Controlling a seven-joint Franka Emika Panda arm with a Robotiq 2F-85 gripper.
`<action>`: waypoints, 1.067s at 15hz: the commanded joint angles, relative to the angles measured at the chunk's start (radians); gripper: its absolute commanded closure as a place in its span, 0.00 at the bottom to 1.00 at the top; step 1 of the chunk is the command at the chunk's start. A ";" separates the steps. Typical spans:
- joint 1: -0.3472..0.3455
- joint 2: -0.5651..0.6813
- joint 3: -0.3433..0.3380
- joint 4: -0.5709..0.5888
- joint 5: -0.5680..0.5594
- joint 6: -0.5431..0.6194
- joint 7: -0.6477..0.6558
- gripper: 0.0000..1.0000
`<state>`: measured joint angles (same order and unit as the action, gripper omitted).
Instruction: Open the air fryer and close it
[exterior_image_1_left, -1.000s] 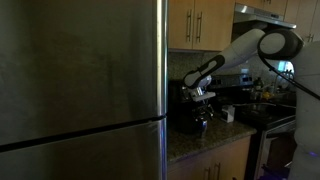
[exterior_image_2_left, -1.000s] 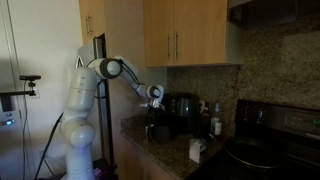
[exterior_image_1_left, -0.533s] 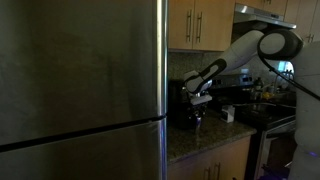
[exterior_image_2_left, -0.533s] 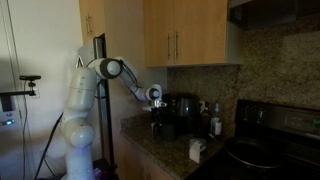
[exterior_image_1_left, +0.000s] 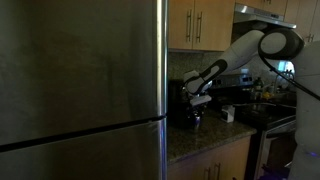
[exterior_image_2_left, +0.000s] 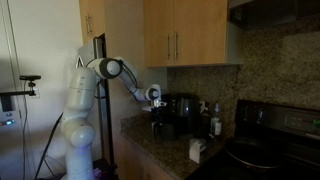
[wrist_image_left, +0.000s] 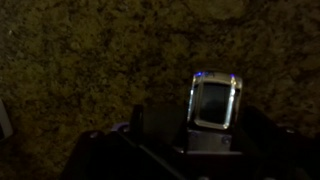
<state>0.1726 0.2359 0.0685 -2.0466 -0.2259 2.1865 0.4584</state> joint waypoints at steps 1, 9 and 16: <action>0.017 -0.001 -0.025 -0.020 -0.081 0.143 0.092 0.00; 0.055 0.036 -0.108 -0.047 -0.350 0.583 0.302 0.00; 0.147 0.060 -0.264 -0.017 -0.641 0.694 0.733 0.00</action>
<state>0.2574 0.2842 -0.0995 -2.0953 -0.7453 2.8561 0.9984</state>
